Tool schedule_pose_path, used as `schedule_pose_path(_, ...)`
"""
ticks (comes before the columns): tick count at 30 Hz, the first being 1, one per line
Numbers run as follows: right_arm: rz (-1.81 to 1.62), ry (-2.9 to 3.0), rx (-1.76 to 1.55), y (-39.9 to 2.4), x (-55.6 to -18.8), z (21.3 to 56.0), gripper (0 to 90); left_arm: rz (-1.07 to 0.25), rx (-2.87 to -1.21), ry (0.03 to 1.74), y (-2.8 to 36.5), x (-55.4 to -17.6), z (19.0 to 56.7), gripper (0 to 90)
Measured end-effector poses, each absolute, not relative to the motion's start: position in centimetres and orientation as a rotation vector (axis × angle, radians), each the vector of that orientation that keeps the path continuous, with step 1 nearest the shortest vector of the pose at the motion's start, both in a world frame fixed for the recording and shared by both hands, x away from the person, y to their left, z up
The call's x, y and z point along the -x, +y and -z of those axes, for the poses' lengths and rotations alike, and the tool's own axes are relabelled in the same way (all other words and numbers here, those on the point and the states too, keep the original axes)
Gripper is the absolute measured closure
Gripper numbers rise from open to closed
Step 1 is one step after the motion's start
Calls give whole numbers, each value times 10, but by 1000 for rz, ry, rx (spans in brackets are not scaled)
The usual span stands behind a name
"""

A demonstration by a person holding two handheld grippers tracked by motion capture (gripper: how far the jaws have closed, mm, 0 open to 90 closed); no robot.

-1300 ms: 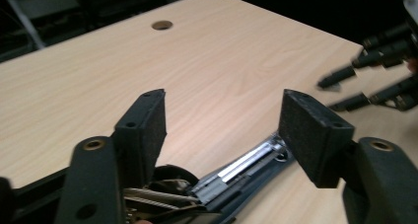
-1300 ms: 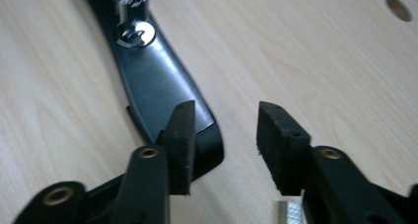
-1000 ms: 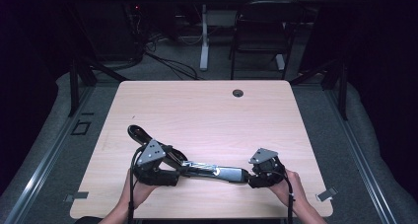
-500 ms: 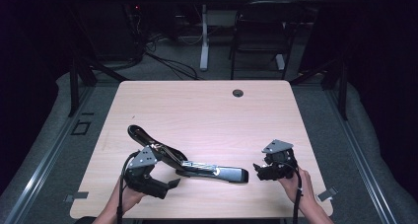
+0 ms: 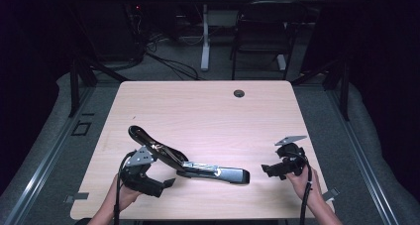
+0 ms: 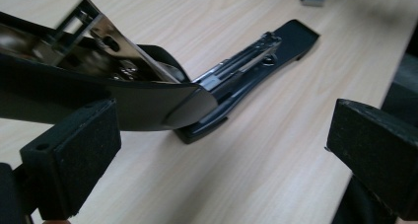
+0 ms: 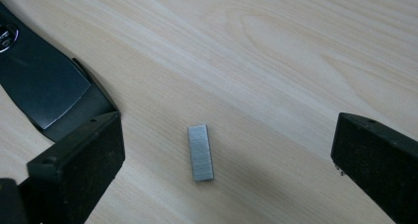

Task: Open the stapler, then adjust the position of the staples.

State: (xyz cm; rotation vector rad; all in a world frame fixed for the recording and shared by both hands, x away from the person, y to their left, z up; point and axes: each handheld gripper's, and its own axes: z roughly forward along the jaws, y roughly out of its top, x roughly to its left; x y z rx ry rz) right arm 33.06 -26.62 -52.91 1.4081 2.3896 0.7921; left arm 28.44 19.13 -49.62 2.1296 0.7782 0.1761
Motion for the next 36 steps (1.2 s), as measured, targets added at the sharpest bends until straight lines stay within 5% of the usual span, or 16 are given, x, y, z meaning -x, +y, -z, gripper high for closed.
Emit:
schedule_pose_path(17, -742, 2452, -1492, -273, -336, 537, 27, -159, -2139, 726, 185, -284, 497, 0)
schedule_pose_path(27, -717, 2478, -1438, -273, -339, 539, 320, -167, -2152, 708, 185, -283, 494, 0)
schedule_pose_path(29, -712, 2470, -1404, -269, -339, 538, 434, -157, -2159, 705, 185, -283, 496, 0)
schedule_pose_path(36, -659, 2528, -1357, -259, -342, 542, 579, -146, -2163, 703, 187, -281, 495, 0)
